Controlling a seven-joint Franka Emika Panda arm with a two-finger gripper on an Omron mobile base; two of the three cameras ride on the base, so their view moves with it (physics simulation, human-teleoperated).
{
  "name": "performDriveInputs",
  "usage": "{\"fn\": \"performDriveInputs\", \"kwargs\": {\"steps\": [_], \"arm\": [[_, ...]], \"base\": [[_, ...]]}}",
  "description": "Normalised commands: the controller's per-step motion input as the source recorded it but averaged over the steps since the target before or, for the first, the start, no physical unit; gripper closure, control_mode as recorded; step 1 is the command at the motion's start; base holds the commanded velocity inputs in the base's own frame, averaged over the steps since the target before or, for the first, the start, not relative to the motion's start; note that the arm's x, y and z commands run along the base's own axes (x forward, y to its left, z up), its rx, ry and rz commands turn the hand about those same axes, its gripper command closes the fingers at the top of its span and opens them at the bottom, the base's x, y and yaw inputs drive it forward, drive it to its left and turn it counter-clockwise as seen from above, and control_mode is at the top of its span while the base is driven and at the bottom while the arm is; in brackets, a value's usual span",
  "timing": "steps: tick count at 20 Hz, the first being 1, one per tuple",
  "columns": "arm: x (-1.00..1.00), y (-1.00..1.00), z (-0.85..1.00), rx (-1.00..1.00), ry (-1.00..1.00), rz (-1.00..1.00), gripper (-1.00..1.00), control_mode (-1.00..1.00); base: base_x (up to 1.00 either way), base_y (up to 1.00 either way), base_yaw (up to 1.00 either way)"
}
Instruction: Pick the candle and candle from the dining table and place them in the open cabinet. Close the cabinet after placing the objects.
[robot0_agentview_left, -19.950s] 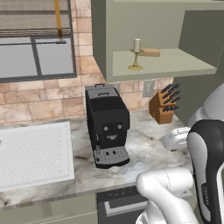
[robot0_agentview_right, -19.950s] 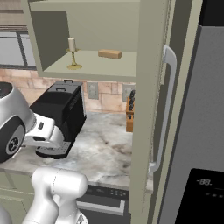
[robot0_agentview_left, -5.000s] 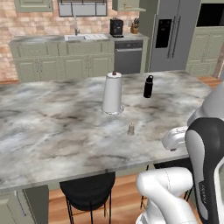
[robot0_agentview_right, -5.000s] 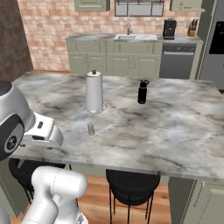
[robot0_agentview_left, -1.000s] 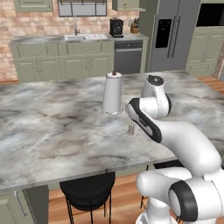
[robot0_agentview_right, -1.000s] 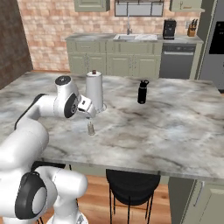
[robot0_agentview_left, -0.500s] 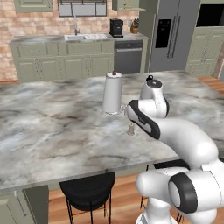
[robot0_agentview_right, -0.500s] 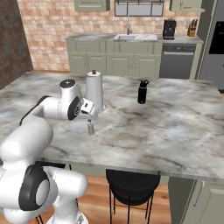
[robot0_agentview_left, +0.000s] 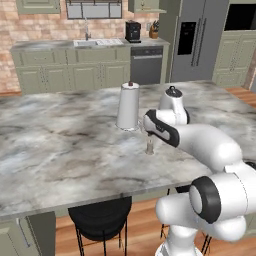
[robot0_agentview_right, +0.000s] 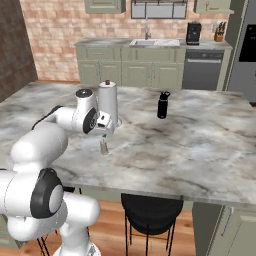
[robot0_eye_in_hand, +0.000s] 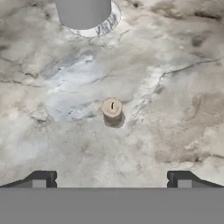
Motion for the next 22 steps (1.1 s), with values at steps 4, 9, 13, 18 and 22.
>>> {"fn": "performDriveInputs", "kwargs": {"steps": [4,9,13,18,22], "arm": [[0.22,0.0,-0.1,0.0,0.08,0.05,-1.0,-1.0],[0.16,0.0,-0.3,0.0,0.07,0.01,-1.0,-1.0],[0.16,0.0,-0.35,0.0,0.09,0.0,-1.0,-1.0],[0.15,0.0,-0.2,0.0,0.04,0.0,-1.0,-1.0],[0.27,0.0,-0.02,0.0,0.01,0.0,-1.0,-1.0]], "base": [[0.0,0.0,0.0],[0.0,0.0,0.0],[0.0,0.0,0.0],[0.0,0.0,0.0],[0.0,0.0,0.0]]}}
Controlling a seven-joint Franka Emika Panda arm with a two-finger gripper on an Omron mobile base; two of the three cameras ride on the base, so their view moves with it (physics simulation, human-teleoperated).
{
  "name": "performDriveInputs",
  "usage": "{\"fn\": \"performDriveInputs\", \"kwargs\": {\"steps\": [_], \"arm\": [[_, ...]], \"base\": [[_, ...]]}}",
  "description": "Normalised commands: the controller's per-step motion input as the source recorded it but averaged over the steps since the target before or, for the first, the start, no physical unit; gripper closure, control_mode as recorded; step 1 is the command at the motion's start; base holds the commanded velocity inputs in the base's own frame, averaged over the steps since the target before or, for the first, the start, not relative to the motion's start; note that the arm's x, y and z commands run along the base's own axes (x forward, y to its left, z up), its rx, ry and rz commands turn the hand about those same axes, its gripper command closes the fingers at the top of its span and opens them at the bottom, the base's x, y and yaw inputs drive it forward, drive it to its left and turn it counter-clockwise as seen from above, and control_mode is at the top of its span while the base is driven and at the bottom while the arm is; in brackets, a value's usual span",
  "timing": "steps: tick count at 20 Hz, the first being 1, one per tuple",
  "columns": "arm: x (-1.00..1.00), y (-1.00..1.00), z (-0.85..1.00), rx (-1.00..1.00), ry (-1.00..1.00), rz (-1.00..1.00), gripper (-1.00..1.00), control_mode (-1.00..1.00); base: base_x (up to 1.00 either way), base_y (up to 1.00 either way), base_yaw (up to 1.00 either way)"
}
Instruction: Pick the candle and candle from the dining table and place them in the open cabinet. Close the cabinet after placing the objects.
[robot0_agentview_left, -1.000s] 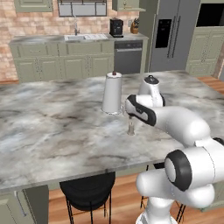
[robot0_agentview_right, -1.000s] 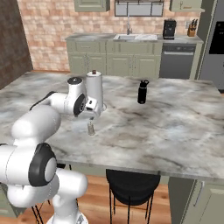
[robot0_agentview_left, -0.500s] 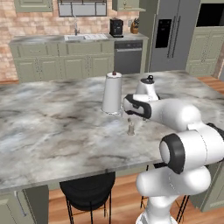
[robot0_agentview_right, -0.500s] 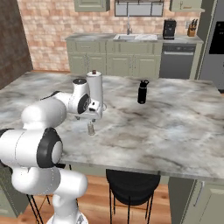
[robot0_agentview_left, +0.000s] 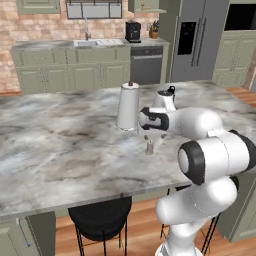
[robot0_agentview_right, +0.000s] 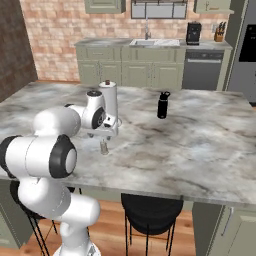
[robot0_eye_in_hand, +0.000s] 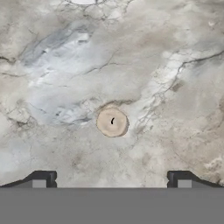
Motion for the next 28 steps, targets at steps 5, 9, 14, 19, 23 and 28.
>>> {"fn": "performDriveInputs", "kwargs": {"steps": [5,9,14,19,23,28], "arm": [[0.32,0.0,-0.03,0.0,0.01,0.0,-1.0,-1.0],[0.18,0.0,-0.05,0.0,0.01,0.0,-1.0,-1.0],[0.17,0.0,-0.16,0.0,0.0,0.0,-1.0,-1.0],[0.0,0.0,-0.27,0.0,0.01,0.0,-1.0,-1.0],[0.0,0.0,-0.31,0.0,0.0,0.0,-1.0,-1.0],[0.0,0.0,-0.24,0.0,0.0,0.0,-1.0,-1.0]], "base": [[0.0,0.0,0.0],[0.0,0.0,0.0],[0.0,0.0,0.0],[0.0,0.0,0.0],[0.0,0.0,0.0],[0.0,0.0,0.0]]}}
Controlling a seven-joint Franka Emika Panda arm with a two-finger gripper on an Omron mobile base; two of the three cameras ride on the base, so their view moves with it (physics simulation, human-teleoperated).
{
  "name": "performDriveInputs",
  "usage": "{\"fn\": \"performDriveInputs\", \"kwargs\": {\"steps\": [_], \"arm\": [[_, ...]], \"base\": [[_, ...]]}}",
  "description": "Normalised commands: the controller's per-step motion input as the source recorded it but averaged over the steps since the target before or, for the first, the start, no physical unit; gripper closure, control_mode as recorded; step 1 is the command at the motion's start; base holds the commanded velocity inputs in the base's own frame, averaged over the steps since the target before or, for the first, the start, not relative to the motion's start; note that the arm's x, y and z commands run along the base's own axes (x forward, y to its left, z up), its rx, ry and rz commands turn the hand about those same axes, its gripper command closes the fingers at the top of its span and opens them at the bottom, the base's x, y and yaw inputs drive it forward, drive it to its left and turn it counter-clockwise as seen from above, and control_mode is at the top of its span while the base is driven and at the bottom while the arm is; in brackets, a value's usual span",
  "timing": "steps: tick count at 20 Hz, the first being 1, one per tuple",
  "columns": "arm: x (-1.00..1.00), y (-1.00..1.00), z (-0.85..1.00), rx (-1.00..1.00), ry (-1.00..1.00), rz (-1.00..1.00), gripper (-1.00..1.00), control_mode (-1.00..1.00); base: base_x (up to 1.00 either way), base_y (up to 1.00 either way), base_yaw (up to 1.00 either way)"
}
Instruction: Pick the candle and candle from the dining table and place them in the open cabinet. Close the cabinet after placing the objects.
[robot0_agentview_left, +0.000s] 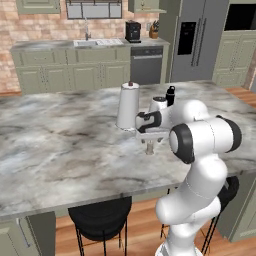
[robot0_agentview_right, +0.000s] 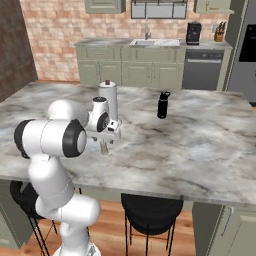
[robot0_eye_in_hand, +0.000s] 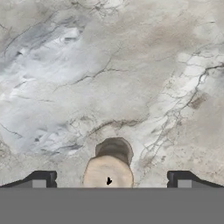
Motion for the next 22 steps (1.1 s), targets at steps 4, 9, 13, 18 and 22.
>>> {"fn": "performDriveInputs", "kwargs": {"steps": [4,9,13,18,22], "arm": [[0.0,0.0,-0.23,0.0,0.0,0.0,-1.0,-1.0],[0.04,0.0,-0.19,0.0,0.0,0.0,-1.0,-1.0],[0.03,0.0,-0.09,0.0,0.02,0.0,-1.0,-1.0],[0.0,0.0,0.0,0.0,0.0,0.0,-1.0,-1.0],[0.0,0.0,0.0,0.0,0.0,0.0,1.0,-1.0]], "base": [[0.0,0.0,0.0],[0.0,0.0,0.0],[0.0,0.0,0.0],[0.0,0.0,0.0],[0.0,0.0,0.0]]}}
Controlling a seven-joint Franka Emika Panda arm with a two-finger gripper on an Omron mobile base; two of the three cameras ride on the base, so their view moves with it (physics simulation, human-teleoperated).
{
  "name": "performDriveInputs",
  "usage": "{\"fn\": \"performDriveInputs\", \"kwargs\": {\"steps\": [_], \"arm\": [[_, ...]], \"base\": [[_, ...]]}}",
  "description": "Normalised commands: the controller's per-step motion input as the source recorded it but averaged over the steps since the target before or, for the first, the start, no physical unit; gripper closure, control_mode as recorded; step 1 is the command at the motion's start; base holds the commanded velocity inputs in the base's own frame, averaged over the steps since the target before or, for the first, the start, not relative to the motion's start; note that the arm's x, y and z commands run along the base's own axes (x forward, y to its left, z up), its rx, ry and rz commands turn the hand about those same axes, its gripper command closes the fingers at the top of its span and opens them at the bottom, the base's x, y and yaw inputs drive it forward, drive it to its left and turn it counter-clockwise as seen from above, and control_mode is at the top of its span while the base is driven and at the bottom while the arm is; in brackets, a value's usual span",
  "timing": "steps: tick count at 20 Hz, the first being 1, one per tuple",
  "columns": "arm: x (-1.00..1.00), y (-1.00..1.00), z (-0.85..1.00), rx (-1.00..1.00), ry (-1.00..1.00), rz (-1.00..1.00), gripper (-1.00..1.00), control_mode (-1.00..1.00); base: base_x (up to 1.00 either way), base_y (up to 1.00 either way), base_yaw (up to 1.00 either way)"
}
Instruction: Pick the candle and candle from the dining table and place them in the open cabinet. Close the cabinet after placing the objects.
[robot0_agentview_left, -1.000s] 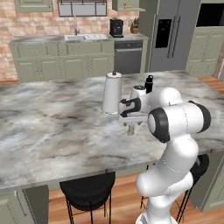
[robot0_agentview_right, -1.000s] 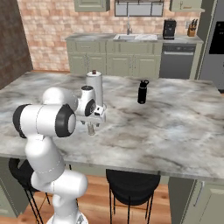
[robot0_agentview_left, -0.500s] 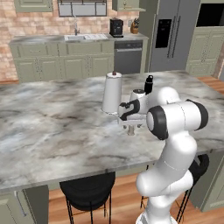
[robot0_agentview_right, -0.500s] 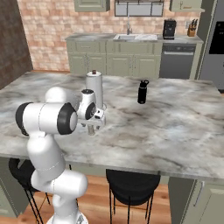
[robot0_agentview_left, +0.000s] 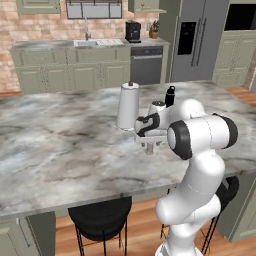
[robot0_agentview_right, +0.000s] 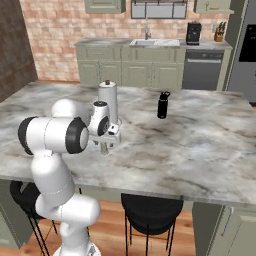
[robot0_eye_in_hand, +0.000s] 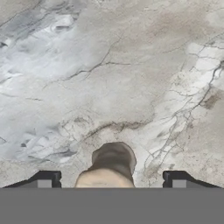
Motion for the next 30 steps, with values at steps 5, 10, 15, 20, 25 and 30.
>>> {"fn": "performDriveInputs", "kwargs": {"steps": [5,10,15,20,25,30], "arm": [[0.0,0.0,0.0,0.0,0.0,0.0,1.0,-1.0],[0.0,0.0,0.0,0.0,0.0,0.0,1.0,-1.0],[-0.67,-0.17,0.06,0.0,-0.02,0.0,1.0,-1.0],[-1.0,-0.23,0.29,0.02,-0.06,0.0,1.0,-1.0],[-1.0,-0.08,0.45,0.03,-0.06,0.03,1.0,-1.0],[-1.0,0.0,0.63,0.02,-0.01,0.05,1.0,-1.0]], "base": [[0.0,0.0,0.0],[0.0,0.0,0.0],[0.0,0.0,0.0],[0.0,0.0,0.0],[0.0,0.0,0.0],[0.0,0.0,0.0]]}}
